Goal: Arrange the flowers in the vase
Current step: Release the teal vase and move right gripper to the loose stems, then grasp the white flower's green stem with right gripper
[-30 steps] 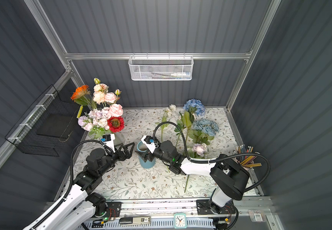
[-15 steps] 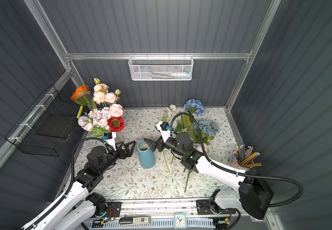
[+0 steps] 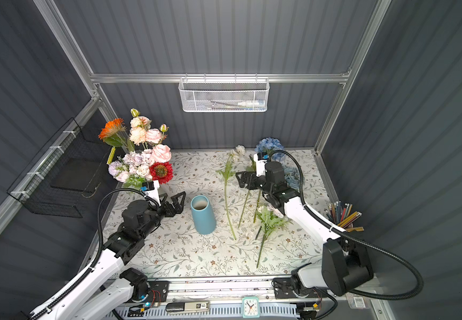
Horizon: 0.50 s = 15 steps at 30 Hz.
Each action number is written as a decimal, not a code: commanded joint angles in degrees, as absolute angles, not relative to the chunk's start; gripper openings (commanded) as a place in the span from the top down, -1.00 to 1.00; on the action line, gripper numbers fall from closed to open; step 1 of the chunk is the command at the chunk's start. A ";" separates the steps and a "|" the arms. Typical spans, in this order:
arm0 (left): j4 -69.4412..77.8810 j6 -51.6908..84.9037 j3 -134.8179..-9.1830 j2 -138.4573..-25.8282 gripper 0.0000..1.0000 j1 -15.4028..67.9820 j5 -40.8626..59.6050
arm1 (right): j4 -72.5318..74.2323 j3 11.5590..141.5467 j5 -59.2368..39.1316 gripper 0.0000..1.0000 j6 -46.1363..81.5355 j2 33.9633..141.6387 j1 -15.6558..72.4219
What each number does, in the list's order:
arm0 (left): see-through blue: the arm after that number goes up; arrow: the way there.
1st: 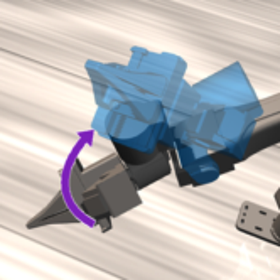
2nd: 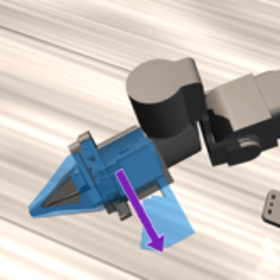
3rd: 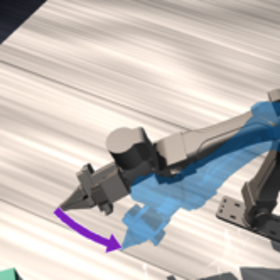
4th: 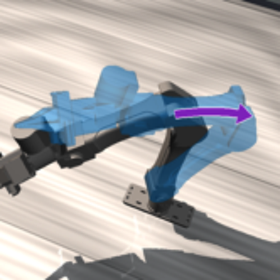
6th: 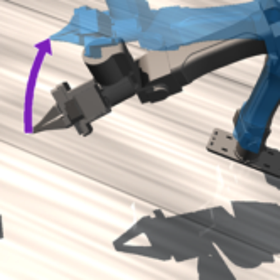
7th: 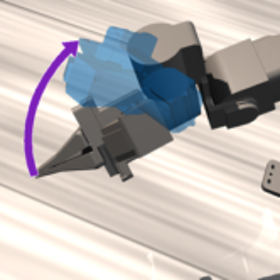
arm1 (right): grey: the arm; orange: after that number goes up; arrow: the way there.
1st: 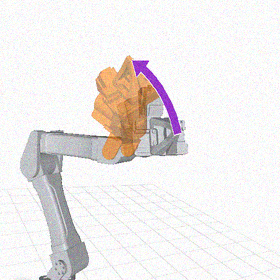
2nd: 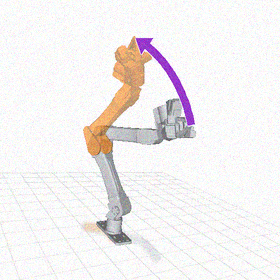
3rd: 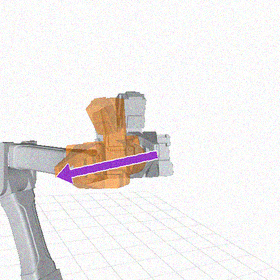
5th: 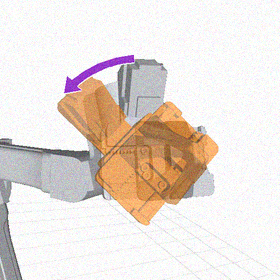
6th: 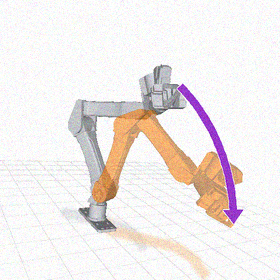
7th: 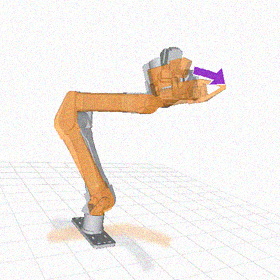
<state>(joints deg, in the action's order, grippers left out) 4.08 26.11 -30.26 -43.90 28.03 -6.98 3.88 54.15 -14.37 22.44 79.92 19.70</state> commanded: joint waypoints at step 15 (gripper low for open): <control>2.94 24.17 -30.94 -44.51 -0.99 27.86 -3.23 | -26.46 82.75 -6.54 -0.36 18.82 109.21 28.42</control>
<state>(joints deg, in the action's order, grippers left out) 2.57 25.69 -30.28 -45.23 28.03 -4.82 -18.63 77.69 -10.09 22.74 105.54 25.45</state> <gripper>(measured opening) 0.997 0.695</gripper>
